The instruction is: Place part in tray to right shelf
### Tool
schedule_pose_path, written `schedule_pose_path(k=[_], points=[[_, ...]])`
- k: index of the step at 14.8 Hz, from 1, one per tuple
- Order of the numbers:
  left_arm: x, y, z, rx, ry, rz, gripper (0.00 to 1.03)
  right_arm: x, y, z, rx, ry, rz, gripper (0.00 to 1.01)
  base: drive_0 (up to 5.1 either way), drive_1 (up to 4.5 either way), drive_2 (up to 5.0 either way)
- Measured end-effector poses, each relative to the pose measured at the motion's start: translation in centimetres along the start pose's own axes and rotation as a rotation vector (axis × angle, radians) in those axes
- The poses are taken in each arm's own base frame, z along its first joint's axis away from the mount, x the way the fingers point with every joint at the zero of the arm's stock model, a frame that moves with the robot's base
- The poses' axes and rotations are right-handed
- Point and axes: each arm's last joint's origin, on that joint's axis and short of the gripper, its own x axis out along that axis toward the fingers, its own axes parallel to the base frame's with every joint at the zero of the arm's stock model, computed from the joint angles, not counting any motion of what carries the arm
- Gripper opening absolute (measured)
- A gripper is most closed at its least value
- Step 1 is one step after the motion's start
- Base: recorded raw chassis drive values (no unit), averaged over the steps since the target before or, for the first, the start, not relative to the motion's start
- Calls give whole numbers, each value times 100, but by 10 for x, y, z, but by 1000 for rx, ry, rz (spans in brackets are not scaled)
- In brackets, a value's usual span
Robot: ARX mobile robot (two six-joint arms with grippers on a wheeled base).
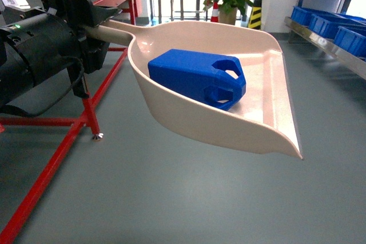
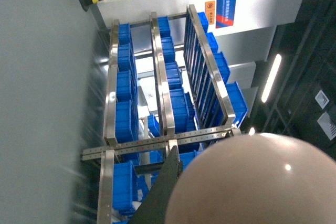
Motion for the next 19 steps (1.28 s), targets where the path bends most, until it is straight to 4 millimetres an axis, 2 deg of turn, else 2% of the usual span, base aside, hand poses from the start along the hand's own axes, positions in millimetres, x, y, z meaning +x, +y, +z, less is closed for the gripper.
schedule_pose_path(k=[19], points=[[0,1,1,0,-3,8,12,0,0,0,0,1,1,98,-3,426,-432]])
